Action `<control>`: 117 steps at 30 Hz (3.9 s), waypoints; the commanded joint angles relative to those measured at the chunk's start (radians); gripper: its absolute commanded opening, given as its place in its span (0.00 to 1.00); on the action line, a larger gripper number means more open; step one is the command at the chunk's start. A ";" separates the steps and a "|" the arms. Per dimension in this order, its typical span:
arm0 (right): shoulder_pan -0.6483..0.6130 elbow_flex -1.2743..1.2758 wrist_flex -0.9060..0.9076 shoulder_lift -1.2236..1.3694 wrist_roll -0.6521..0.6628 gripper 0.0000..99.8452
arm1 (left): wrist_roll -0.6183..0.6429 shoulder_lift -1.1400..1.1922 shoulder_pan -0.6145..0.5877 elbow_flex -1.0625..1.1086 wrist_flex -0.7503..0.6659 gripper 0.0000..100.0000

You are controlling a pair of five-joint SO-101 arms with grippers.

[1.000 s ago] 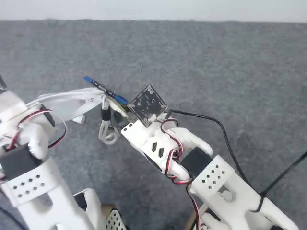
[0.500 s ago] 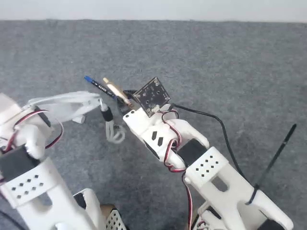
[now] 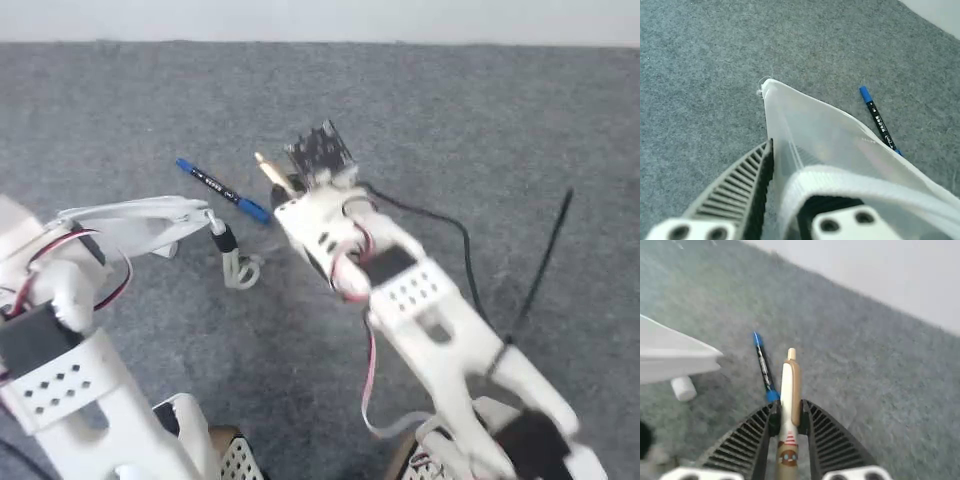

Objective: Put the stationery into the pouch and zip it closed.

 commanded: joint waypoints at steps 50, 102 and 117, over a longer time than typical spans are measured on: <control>0.015 -1.889 1.218 1.449 0.140 0.01 | 0.011 -0.017 0.000 -0.021 -0.031 0.01; 0.033 -1.669 1.405 0.880 0.068 0.01 | -0.008 -0.017 0.002 -0.021 -0.031 0.01; -0.012 -1.424 1.405 0.466 0.054 0.01 | -0.008 -0.017 0.003 -0.019 -0.031 0.01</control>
